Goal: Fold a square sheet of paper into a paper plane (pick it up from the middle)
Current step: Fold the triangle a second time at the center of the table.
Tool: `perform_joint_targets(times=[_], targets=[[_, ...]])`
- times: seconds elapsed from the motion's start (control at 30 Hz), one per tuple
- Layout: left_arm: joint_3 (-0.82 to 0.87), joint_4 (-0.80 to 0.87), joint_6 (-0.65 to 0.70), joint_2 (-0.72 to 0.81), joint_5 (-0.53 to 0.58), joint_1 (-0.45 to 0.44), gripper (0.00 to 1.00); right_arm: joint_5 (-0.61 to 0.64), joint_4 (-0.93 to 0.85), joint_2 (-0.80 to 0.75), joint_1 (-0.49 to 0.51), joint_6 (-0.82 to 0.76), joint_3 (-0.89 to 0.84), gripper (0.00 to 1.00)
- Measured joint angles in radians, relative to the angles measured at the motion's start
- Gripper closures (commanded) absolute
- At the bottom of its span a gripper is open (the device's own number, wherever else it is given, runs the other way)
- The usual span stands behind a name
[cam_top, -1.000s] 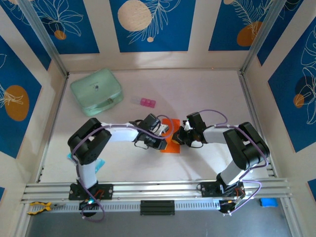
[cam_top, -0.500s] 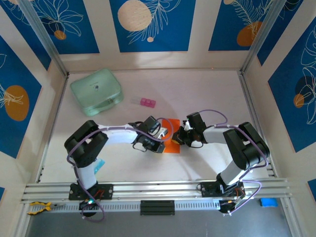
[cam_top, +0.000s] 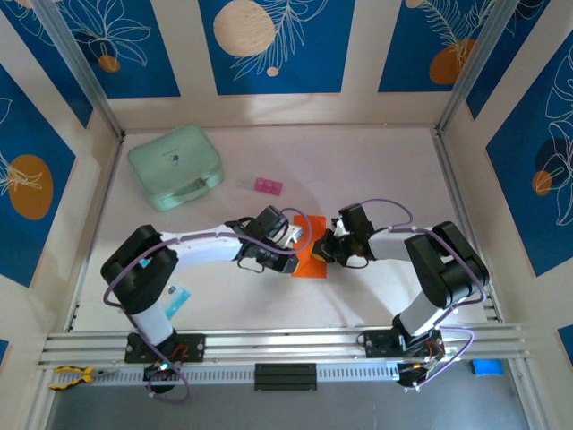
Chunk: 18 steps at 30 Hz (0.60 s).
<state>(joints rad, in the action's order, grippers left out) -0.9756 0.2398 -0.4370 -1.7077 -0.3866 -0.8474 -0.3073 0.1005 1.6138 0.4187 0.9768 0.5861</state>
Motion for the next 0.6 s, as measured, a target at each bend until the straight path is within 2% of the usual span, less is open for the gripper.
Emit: perform_joint_targets(times=[0.33,0.6], targets=[[-0.071,-0.101,-0.045,-0.165,-0.079,0.003,0.87,0.0,0.0,0.0,0.0,0.0,0.0,1.0],[-0.035,-0.128,-0.046,-0.176,-0.077,0.003,0.91,0.0,-0.008,-0.003,-0.001,-0.011,0.002,1.0]])
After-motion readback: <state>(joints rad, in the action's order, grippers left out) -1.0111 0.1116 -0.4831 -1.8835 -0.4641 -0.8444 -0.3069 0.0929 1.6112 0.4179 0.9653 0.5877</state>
